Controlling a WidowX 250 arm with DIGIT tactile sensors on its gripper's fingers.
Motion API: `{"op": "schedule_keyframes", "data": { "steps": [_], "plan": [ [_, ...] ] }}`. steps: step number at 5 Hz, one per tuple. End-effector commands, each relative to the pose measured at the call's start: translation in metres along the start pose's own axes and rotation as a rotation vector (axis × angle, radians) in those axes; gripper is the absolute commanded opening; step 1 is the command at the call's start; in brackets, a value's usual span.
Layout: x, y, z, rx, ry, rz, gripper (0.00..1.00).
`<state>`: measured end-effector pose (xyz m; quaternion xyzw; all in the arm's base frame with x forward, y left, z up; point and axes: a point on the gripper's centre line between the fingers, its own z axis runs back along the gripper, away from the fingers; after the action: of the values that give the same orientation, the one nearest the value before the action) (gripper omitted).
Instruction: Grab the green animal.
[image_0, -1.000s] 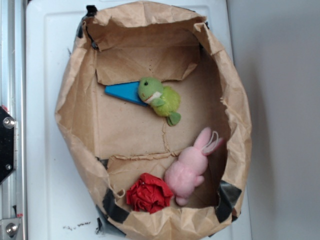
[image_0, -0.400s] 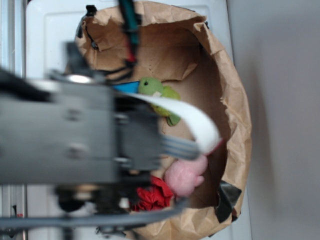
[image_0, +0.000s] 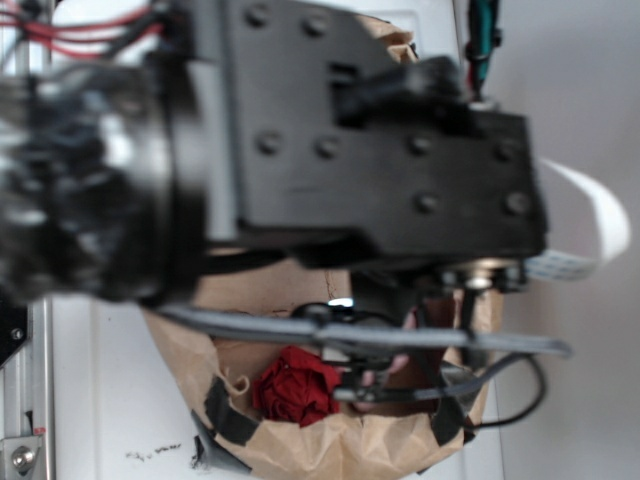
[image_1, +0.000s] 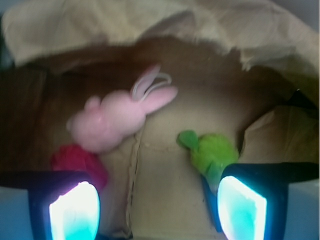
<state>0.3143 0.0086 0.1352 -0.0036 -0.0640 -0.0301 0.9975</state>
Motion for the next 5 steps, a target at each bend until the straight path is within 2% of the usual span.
{"op": "schedule_keyframes", "data": {
  "steps": [1, 2, 3, 4, 5],
  "plan": [
    [0.009, 0.005, 0.017, 0.011, -0.054, 0.026, 1.00],
    [0.009, 0.005, 0.017, 0.011, -0.054, 0.026, 1.00],
    [-0.012, 0.003, -0.015, -0.005, -0.142, -0.224, 1.00],
    [-0.029, 0.014, -0.015, -0.075, -0.203, -0.412, 1.00],
    [-0.020, 0.037, -0.006, -0.154, -0.042, -0.412, 1.00]
  ]
}}
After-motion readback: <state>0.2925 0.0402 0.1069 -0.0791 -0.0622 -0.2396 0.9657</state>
